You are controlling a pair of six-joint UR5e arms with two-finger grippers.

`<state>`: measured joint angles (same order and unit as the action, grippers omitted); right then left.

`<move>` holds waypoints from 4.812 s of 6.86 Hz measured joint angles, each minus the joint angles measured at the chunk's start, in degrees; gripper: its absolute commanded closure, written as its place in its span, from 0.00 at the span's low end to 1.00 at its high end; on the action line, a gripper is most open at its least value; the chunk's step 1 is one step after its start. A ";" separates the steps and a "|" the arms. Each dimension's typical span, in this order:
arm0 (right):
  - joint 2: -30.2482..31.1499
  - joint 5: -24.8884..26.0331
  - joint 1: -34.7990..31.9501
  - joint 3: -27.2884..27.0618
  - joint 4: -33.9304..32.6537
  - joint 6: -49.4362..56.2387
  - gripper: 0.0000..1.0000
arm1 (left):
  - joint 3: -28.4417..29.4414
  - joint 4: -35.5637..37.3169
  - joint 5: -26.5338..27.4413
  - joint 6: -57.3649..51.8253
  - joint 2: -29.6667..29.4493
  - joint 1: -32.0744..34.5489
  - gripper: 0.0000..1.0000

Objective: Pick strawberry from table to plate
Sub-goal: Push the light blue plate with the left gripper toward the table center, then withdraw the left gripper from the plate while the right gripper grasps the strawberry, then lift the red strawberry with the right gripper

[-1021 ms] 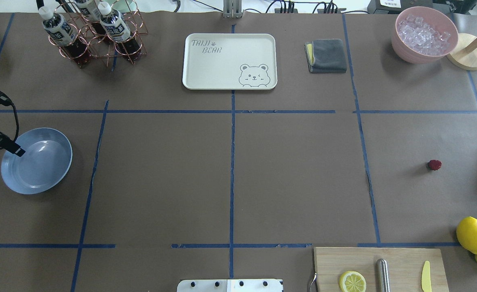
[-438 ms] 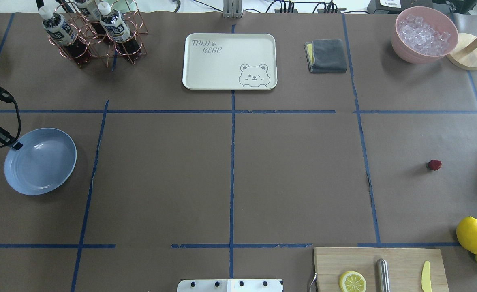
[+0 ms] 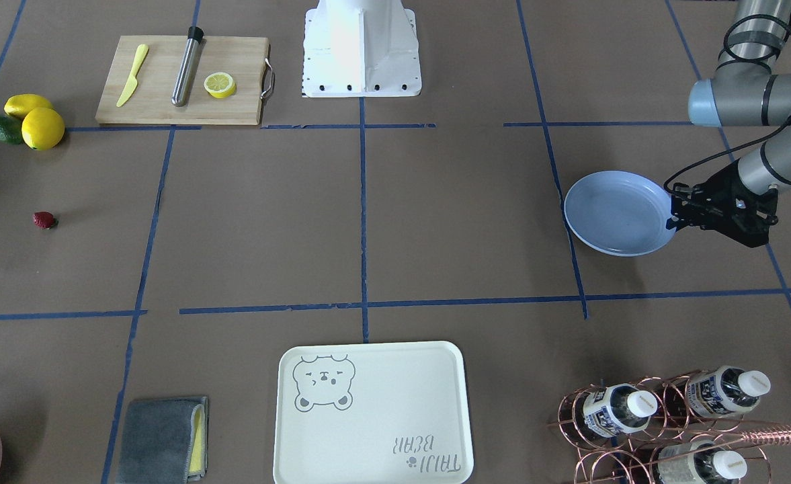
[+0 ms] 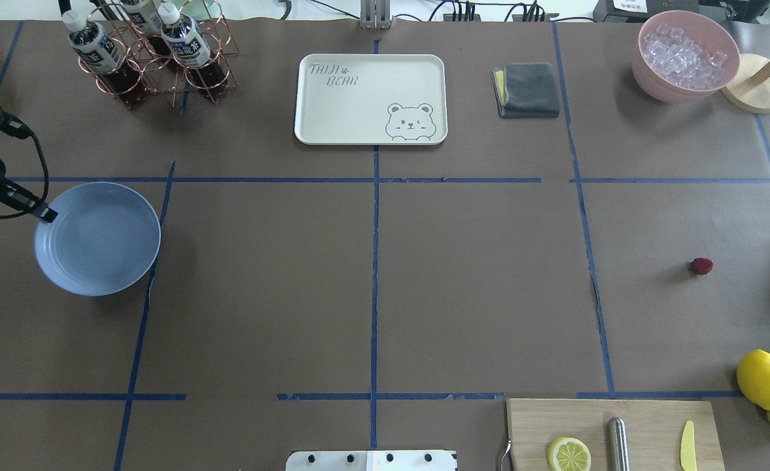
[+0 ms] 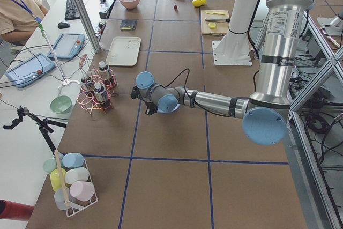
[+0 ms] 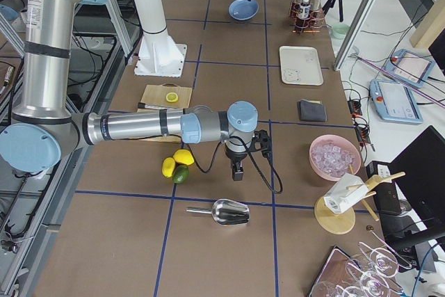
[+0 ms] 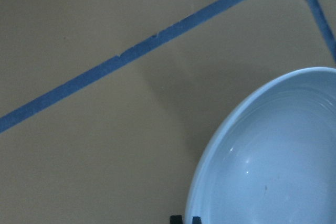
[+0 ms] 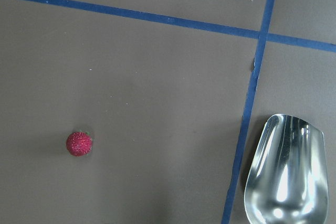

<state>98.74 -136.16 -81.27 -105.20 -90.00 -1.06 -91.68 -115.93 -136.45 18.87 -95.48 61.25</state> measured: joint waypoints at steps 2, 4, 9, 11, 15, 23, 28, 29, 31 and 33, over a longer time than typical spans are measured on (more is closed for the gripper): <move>-0.17 0.02 0.04 0.02 -0.02 0.00 0.00 | -3.04 -0.36 -0.19 14.30 -3.58 -0.97 1.00; -0.25 -0.04 0.05 0.96 1.16 -0.16 0.00 | -3.33 -3.74 -0.29 34.36 -10.84 -8.05 1.00; 0.13 -2.96 -0.01 6.29 9.40 -0.67 0.00 | 2.24 -9.85 12.58 63.42 -24.57 -27.80 1.00; 0.29 -3.63 -0.01 6.41 9.56 -0.70 0.00 | 4.92 -9.92 15.46 63.93 -26.49 -29.45 1.00; 0.07 -4.60 0.06 6.50 9.58 -0.79 0.00 | 5.59 -10.03 16.29 63.91 -26.61 -30.01 0.51; 0.43 2.96 17.87 6.45 33.89 -32.34 0.00 | -8.20 -13.42 15.79 54.38 -13.11 -23.22 0.38; 0.33 13.08 28.01 9.16 38.02 -41.09 0.07 | -15.69 -13.36 15.73 34.79 2.40 -13.63 0.34; 0.26 13.66 28.61 9.72 38.01 -41.12 0.16 | -15.83 -13.36 15.75 34.63 2.53 -13.50 0.33; 0.01 14.23 29.26 10.60 38.11 -41.13 0.28 | -15.89 -13.40 15.77 34.58 2.56 -13.45 0.32; -0.13 14.28 29.38 10.76 38.18 -41.13 0.67 | -15.85 -13.52 15.83 34.57 2.50 -13.49 0.31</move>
<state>98.61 -121.88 -51.89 -94.45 -51.82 -42.19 -107.52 -129.44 -120.61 53.44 -92.98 47.76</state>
